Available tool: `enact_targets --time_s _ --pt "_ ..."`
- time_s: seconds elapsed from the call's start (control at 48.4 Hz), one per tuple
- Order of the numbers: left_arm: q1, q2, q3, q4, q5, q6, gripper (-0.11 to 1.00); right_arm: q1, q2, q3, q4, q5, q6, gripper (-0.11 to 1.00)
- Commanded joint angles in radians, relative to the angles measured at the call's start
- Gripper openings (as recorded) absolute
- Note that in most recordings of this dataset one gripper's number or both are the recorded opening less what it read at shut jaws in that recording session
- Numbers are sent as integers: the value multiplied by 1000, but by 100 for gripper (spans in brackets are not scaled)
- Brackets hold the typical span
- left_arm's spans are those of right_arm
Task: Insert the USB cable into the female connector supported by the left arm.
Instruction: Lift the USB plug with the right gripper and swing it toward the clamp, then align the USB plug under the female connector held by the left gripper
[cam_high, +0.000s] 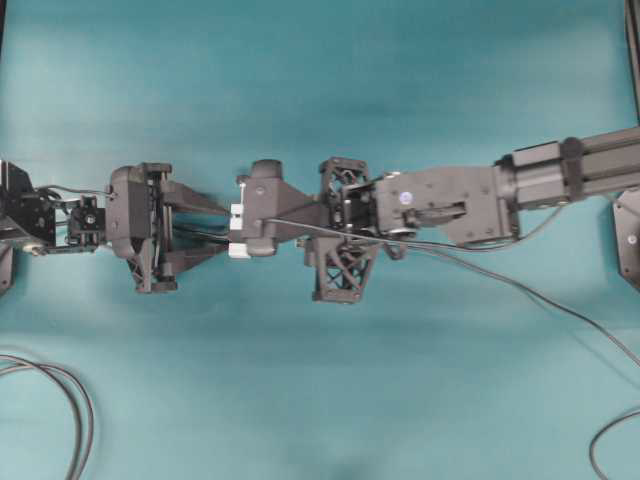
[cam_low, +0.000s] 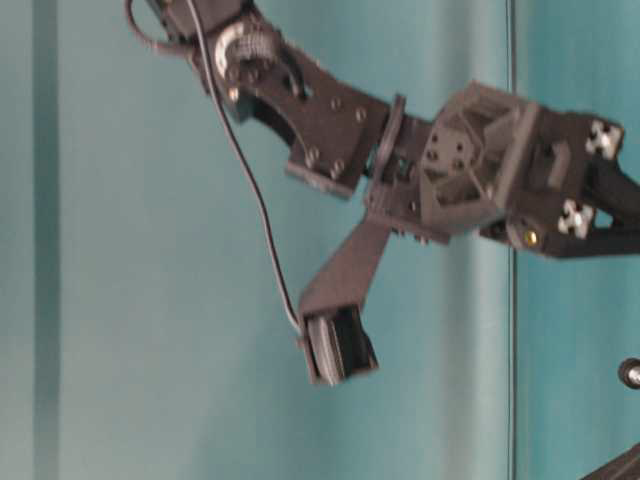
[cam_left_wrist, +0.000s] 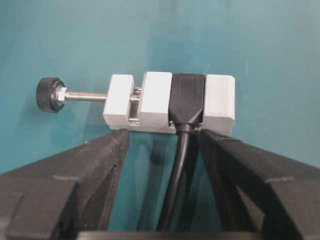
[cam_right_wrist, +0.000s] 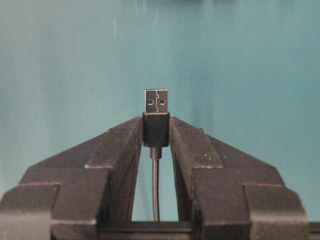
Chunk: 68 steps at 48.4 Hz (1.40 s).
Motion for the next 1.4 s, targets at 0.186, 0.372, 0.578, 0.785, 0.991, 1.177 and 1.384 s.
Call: enact_targets --time_s 0.186,0.372,0.578,0.785,0.991,1.177,1.384 --pt "3 5 -12 -2 5 26 70 0 37 -104 -20 46 0 22" --pt "3 3 -11 -2 5 32 70 -2 60 -135 -20 60 -2 22" --pt "3 3 -11 0 5 32 70 -11 83 -156 -20 86 -3 22" --pt "3 2 -9 -2 5 32 70 -21 98 -172 -20 94 -5 22" --pt "2 0 -6 0 5 32 70 -29 121 -202 -20 94 -5 22" --pt "-2 -2 8 -2 -9 32 70 -29 144 -232 -20 94 -8 22" --pt "0 0 51 -2 -114 31 70 -31 147 -232 -20 87 -9 22"
